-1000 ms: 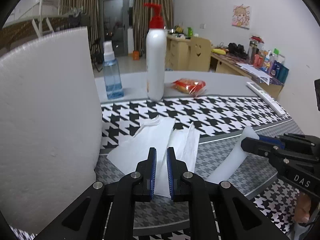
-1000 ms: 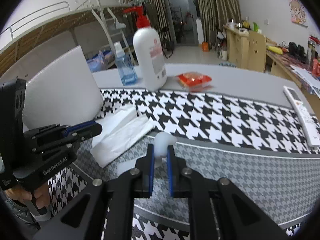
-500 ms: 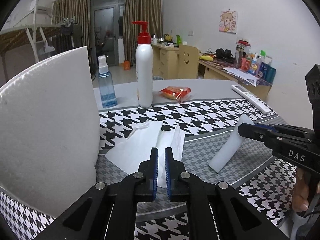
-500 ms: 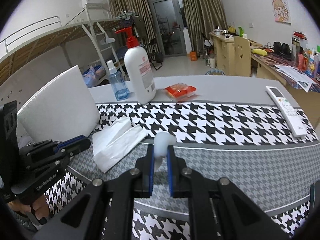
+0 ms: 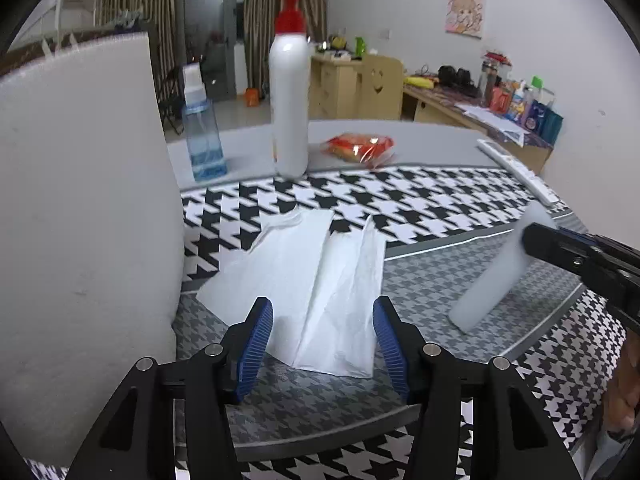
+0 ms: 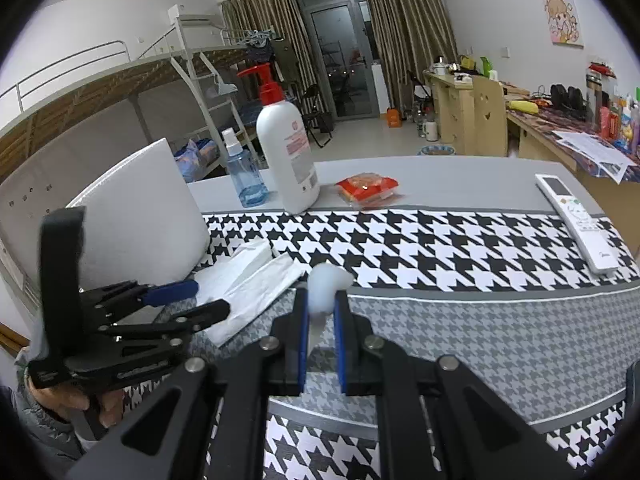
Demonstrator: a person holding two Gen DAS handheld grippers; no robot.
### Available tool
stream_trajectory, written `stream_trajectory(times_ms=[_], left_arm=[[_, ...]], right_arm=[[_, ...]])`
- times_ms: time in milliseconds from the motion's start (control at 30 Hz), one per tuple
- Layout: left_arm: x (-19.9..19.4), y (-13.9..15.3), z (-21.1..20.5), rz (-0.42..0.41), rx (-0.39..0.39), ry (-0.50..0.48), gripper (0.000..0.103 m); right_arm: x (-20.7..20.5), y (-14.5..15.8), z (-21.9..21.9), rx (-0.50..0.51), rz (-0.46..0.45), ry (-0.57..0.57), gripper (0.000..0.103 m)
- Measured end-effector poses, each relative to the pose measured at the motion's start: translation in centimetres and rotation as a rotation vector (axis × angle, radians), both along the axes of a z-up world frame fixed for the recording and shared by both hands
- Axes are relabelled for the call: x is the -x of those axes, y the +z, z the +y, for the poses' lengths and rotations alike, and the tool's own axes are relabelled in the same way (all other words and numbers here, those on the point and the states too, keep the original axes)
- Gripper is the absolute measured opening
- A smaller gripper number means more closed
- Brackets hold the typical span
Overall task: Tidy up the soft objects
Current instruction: 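Lift the tissues with the left tool while the right tool lifts the foam strip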
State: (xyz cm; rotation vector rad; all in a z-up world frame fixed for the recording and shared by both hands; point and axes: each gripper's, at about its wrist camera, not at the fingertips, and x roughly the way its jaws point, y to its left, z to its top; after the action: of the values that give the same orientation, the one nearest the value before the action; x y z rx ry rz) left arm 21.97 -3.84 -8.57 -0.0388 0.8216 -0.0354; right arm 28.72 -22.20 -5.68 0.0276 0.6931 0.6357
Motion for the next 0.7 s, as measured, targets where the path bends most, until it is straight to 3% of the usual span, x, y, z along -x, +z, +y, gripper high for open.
stream_trajectory(times_ms=[167, 400, 467, 533, 633, 700], left_arm=[[-0.8, -1.0, 0.1, 0.055, -0.007, 0.007, 0.054], [-0.8, -1.2, -0.1, 0.065, -0.041, 0.014, 0.052], [-0.7, -1.1, 0.0, 0.068, -0.036, 0.017, 0.04], [-0.8, -1.0, 0.3, 0.073, -0.022, 0.022, 0.018], [-0.7, -1.0, 0.7, 0.073, 0.001, 0.024, 0.006], [-0.4, -0.9, 0.5, 0.066, 0.006, 0.008, 0.005]], right_arm=[[-0.1, 0.0, -0.3, -0.013, 0.008, 0.001, 0.015], [0.1, 0.1, -0.4, -0.018, 0.004, 0.013, 0.015], [0.2, 0.2, -0.3, -0.019, -0.001, 0.018, 0.015], [0.2, 0.2, -0.2, -0.02, -0.003, 0.02, 0.015], [0.3, 0.2, -0.1, -0.013, -0.007, 0.017, 0.015], [0.5, 0.5, -0.1, -0.005, -0.02, 0.014, 0.015]])
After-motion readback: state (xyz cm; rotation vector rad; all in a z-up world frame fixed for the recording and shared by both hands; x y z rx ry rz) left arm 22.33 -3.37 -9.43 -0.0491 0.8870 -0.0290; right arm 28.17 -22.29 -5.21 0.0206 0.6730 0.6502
